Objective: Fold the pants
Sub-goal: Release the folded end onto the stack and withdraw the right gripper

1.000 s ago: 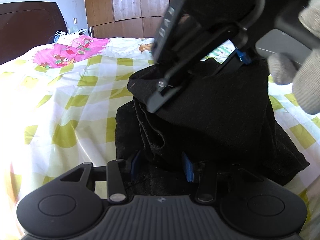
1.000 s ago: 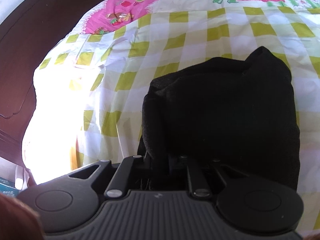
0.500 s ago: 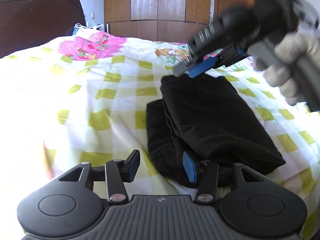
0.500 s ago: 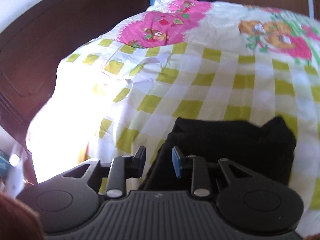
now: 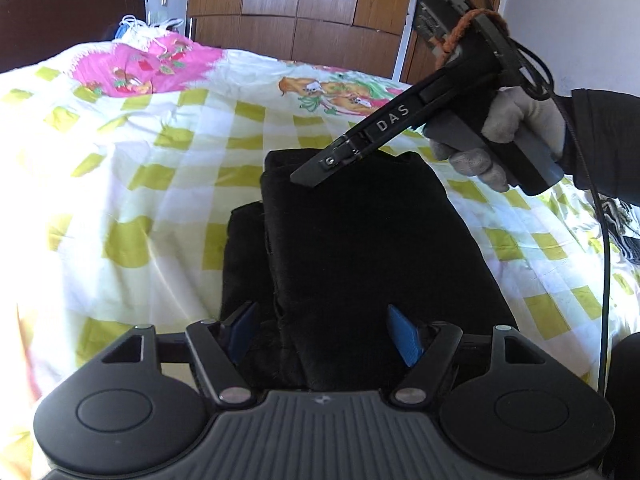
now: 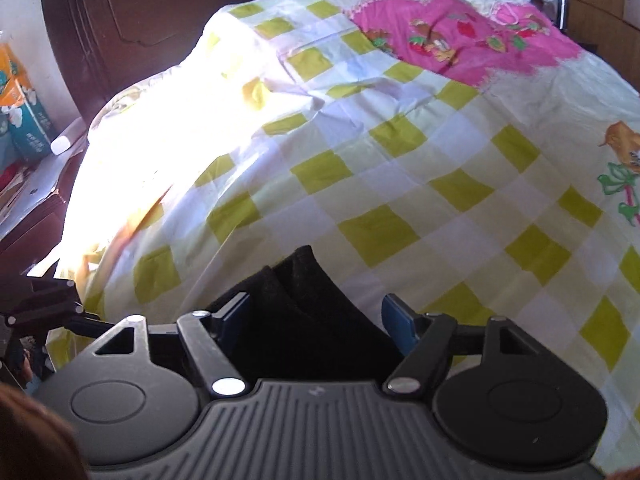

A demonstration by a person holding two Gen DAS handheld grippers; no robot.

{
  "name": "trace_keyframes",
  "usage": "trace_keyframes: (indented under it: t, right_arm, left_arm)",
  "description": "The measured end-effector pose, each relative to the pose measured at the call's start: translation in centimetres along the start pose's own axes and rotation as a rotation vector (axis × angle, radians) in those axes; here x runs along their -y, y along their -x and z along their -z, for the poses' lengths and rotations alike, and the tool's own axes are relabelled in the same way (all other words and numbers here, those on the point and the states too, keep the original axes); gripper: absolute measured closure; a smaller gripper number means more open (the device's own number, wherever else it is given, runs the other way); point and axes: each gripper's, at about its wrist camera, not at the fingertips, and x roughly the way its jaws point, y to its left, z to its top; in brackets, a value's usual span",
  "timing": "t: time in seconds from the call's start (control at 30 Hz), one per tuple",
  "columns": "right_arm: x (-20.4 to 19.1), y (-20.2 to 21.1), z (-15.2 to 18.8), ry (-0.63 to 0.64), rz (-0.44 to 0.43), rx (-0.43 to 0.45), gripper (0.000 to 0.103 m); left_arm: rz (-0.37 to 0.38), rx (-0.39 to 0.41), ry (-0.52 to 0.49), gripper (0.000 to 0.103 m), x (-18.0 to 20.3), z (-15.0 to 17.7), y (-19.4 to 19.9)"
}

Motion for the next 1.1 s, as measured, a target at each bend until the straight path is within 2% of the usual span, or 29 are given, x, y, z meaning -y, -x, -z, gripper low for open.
trace_keyframes:
  t: [0.03,0.07,0.1,0.13,0.2,0.23,0.3,0.43,0.6,0.67,0.73,0.8,0.9,0.93,1.0,1.1]
  right_arm:
    - [0.6,-0.7,0.0,-0.007,-0.029,-0.015,0.031]
    - [1.1,-1.2,0.0,-0.020,-0.056,-0.030,0.031]
    - [1.5,-1.7,0.1,-0.042,-0.082,-0.041,0.039]
    - [1.7,-1.8,0.3,-0.062,-0.096,-0.047,0.059]
    - [0.9,-1.3,0.8,-0.061,-0.116,-0.053,0.081]
    - [0.1,-0.6,1.1,-0.041,-0.102,-0.044,0.089]
    - [-1.4,0.7,1.5,-0.027,-0.058,-0.038,0.091]
    - [-2.2,4.7,0.8,-0.101,-0.035,0.040,0.093]
    - [-3.2,8.2,-1.0,-0.122,-0.027,0.140,0.095]
    - [-2.7,7.2,-1.8,-0.168,-0.035,0.151,0.095]
    - [-2.0,4.2,-2.3,-0.203,-0.028,0.143,0.095]
    - [-1.2,0.4,-2.3,-0.235,-0.010,0.106,0.095]
    - [0.3,-4.6,-1.0,-0.289,0.000,0.044,0.093]
    - [0.6,-5.3,-0.8,-0.286,-0.001,0.046,0.090]
    - [1.8,-5.8,-0.5,-0.350,-0.009,0.069,0.084]
    - [3.4,-5.3,0.2,-0.426,-0.003,0.093,0.077]
  left_arm:
    - [-0.007,-0.013,0.002,0.026,0.1,-0.1,-0.3]
    - [-0.009,-0.025,0.004,0.036,0.1,-0.1,-0.5]
    - [-0.004,-0.034,0.009,0.044,0.2,-0.1,-0.5]
    - [-0.012,-0.040,0.013,0.047,0.2,-0.1,-0.5]
    - [-0.030,-0.052,0.014,0.066,0.0,-0.3,-0.4]
    - [-0.026,-0.056,0.027,0.069,-0.2,-0.5,-0.2]
    - [-0.003,-0.049,0.052,0.076,-0.5,-0.9,0.5]
    - [0.000,-0.002,0.002,0.077,0.2,-2.2,2.5]
    - [-0.003,0.055,0.034,0.077,-1.9,-2.9,4.1]
    - [-0.020,0.044,0.069,0.077,-3.5,-2.5,2.8]
    - [-0.035,0.007,0.111,0.077,-5.0,-1.5,0.7]
    - [-0.044,-0.021,0.136,0.076,-5.8,-0.4,-0.8]
    - [-0.065,-0.015,0.122,0.074,-5.9,0.5,-1.5]
    - [-0.061,-0.010,0.128,0.072,-6.0,0.7,-1.6]
    - [-0.060,-0.001,0.129,0.062,-6.3,0.8,-1.4]
    - [-0.063,0.006,0.134,0.056,-6.3,0.7,-0.4]
